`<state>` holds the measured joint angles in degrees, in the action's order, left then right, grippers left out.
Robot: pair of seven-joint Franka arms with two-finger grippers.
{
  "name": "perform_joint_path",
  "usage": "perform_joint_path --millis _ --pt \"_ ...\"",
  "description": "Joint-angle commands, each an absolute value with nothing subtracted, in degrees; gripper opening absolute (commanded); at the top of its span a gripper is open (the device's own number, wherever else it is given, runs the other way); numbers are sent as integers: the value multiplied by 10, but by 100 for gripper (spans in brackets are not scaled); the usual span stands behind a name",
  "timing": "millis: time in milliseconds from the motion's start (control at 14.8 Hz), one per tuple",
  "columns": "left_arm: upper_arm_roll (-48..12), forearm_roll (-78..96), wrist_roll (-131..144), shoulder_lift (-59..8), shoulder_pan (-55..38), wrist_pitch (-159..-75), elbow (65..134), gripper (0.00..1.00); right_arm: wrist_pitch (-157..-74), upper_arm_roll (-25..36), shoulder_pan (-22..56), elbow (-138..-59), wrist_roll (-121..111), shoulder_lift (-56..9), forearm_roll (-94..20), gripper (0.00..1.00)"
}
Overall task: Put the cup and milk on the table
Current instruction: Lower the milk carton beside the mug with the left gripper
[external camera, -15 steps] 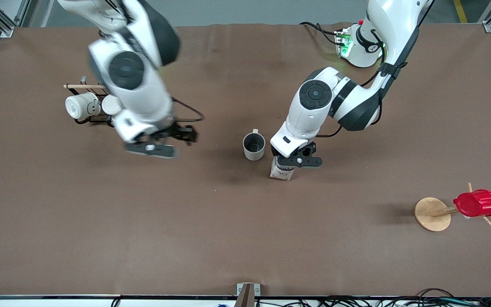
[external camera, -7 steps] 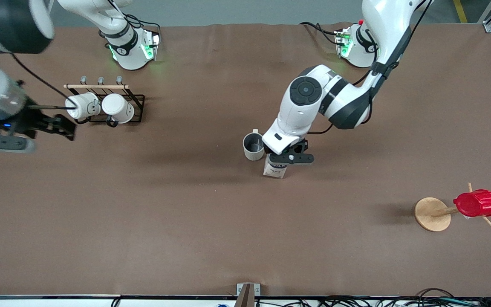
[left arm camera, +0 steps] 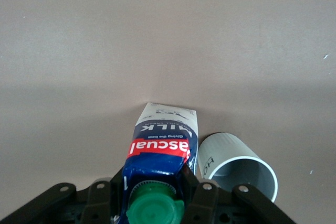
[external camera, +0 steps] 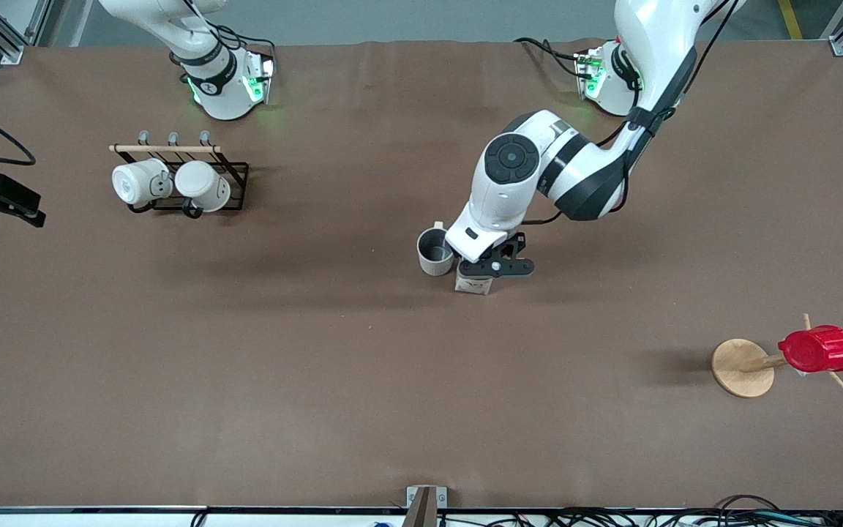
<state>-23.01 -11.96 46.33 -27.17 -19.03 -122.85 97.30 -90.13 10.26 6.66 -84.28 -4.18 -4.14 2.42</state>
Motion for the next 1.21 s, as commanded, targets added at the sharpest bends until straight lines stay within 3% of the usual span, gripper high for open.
perform_joint_path --millis 0,1145 --pt "-231 -132 476 -264 -191 -1212 970 3 -890 102 63 -838 -49 -40 11 100" --pt "-241 -125 490 -250 -190 -1188 991 8 -875 100 65 -838 -45 -39 16 100"
